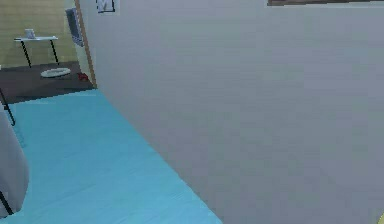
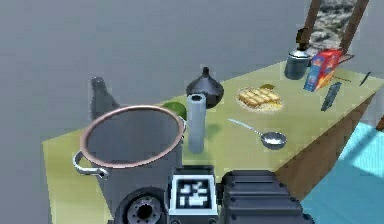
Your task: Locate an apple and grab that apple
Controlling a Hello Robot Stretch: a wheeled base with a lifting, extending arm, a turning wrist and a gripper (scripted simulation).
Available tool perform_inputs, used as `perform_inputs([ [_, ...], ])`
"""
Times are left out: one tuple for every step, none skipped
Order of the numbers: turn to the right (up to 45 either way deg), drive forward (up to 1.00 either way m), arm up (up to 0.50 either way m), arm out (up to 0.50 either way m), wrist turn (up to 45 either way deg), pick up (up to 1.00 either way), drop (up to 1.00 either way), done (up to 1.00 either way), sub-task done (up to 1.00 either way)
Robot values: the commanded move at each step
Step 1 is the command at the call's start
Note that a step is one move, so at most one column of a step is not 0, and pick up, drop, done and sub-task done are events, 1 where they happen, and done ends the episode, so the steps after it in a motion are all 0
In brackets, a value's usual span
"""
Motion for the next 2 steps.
perform_inputs([
  [0.0, 0.00, 0.00, 0.32, 0.0, 0.00, 0.00, 0.00, 0.00],
  [0.0, 0.00, 0.00, 0.00, 45.0, 0.00, 0.00, 0.00, 0.00],
])
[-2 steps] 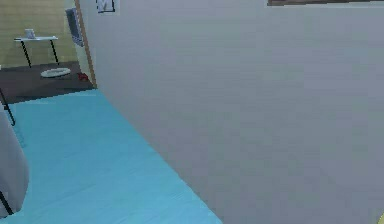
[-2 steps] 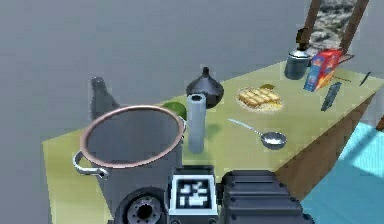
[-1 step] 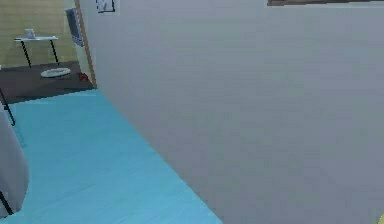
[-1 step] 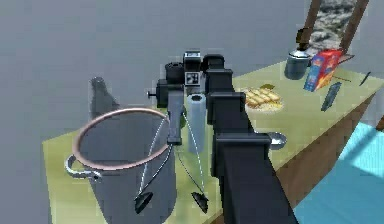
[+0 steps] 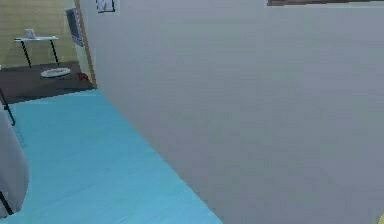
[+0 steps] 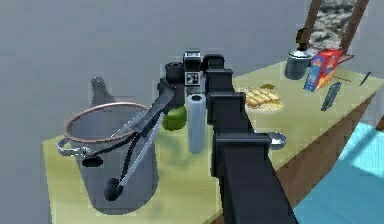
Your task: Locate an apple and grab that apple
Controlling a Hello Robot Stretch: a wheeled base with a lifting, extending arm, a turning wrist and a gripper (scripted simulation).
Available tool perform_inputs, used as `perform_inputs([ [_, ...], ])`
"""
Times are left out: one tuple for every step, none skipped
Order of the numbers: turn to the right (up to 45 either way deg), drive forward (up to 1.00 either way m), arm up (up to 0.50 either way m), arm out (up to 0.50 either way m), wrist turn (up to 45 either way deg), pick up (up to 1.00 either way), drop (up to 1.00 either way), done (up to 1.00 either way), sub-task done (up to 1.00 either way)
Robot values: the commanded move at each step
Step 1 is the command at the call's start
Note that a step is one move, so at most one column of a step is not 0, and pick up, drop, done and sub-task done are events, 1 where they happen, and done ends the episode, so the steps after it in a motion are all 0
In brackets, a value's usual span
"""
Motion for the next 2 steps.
perform_inputs([
  [0.0, 0.00, 0.00, 0.00, 45.0, 0.00, 0.00, 0.00, 0.00],
  [0.0, 0.00, 0.00, 0.00, 45.0, 0.00, 0.00, 0.00, 0.00],
])
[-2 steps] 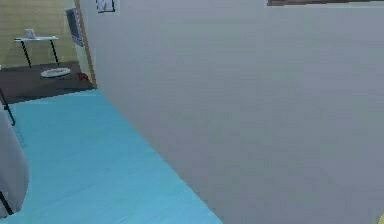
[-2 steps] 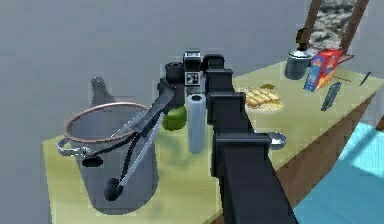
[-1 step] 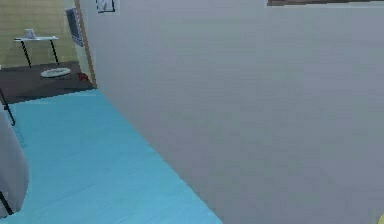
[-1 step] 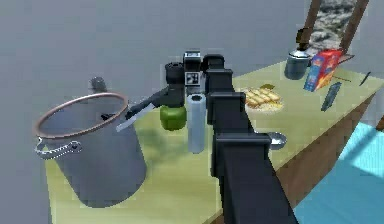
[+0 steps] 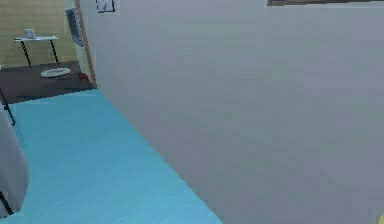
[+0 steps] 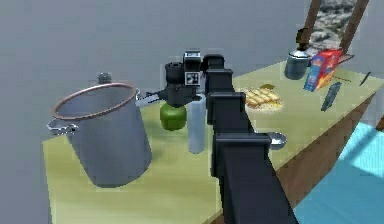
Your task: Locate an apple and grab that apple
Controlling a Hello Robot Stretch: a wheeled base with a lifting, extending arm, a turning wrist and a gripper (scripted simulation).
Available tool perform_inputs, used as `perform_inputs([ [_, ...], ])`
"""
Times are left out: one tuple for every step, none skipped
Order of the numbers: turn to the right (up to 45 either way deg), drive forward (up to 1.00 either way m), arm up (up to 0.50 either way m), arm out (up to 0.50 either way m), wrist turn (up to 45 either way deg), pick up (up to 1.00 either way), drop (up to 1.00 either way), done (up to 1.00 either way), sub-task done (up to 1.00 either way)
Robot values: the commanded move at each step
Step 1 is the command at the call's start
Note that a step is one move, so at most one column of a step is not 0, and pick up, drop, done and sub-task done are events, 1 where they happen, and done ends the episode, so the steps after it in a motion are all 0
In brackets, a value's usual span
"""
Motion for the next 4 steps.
perform_inputs([
  [0.0, 0.00, 0.00, 0.00, 33.0, 0.00, 0.00, 0.00, 0.00],
  [0.0, 0.00, -0.10, 0.00, 0.0, 0.00, 0.00, 0.00, 0.00],
  [0.0, 0.00, 0.00, 0.00, 0.0, 1.00, 0.00, 0.00, 0.00],
  [0.0, 0.00, 0.10, 0.00, 0.0, 0.00, 0.00, 0.00, 0.00],
])
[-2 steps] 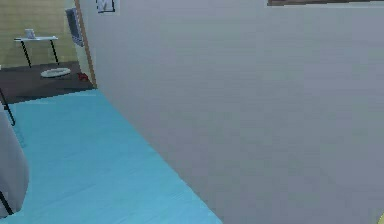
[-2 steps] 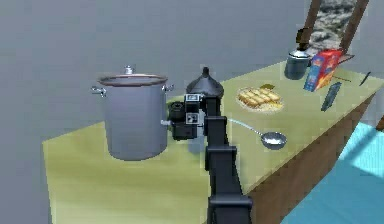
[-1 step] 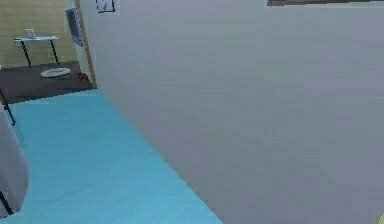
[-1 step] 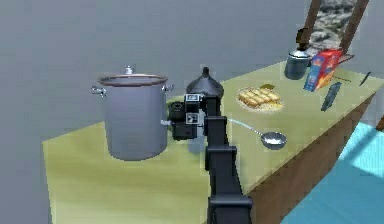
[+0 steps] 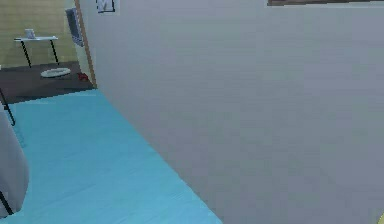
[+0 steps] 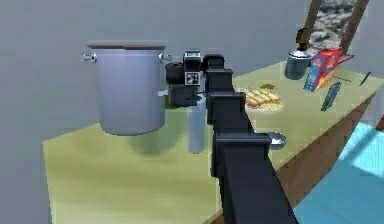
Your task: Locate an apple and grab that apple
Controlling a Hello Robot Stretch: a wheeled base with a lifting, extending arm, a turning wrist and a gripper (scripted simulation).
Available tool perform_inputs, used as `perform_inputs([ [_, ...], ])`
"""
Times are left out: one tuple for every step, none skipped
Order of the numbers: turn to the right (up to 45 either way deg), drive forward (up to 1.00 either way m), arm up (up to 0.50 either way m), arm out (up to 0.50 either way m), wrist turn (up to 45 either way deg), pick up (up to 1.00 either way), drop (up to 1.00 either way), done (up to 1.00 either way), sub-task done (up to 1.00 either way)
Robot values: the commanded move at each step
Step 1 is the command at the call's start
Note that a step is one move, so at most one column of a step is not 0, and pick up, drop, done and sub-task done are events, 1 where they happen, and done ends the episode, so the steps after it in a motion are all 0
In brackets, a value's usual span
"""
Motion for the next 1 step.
perform_inputs([
  [0.0, 0.00, 0.00, 0.00, 0.0, 0.00, 0.00, 1.00, 0.00],
])
